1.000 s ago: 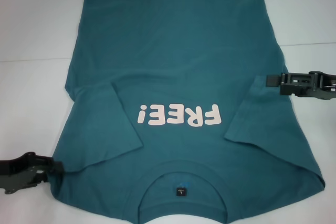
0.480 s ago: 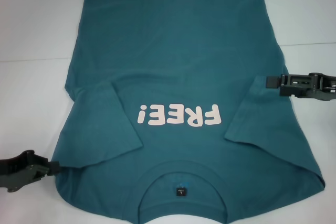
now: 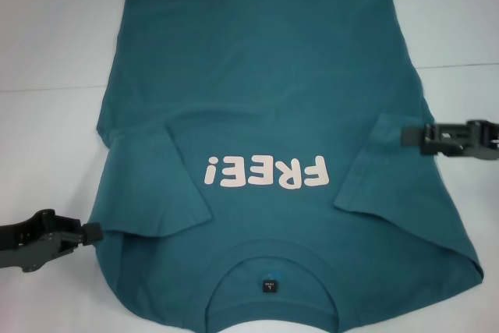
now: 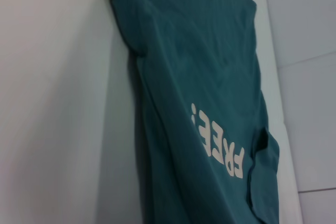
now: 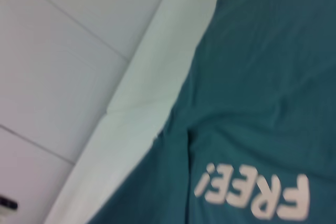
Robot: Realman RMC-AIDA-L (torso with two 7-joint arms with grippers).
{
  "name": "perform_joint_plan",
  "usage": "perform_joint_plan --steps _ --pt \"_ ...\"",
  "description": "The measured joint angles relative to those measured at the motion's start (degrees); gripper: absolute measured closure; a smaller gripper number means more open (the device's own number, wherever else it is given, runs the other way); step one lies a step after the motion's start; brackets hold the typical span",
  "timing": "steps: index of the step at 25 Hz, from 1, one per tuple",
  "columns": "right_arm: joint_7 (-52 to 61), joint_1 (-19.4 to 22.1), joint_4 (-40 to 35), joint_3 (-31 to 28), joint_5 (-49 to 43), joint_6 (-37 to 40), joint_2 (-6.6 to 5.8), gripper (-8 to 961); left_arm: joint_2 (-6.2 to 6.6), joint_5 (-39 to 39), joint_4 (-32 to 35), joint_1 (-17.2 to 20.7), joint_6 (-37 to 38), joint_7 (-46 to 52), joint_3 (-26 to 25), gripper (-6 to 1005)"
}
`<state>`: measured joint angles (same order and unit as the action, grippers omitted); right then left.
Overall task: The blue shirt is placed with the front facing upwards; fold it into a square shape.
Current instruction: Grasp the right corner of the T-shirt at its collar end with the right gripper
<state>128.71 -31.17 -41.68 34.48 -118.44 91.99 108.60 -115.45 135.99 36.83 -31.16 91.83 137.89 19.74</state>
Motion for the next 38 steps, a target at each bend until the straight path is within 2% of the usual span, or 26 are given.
perform_joint_plan --steps 6,12,18,38 --pt "0.75 0.42 -0.47 -0.30 -7.46 5.88 -2.18 9 0.00 -0.14 -0.01 0.06 -0.14 -0.17 0.01 991" --pt "4.22 2.00 -2.74 -2.64 -14.39 6.53 -2.69 9 -0.10 -0.18 -0.01 0.13 -1.41 0.07 0.04 991" --pt "7.47 3.05 -4.44 -4.21 -17.31 5.34 -3.57 8 -0.13 -0.47 -0.01 0.07 -2.05 0.22 0.04 991" --pt "8.19 4.01 -4.41 -4.25 -21.84 7.13 -3.99 9 -0.21 -0.47 -0.01 0.40 -2.47 0.28 0.03 990"
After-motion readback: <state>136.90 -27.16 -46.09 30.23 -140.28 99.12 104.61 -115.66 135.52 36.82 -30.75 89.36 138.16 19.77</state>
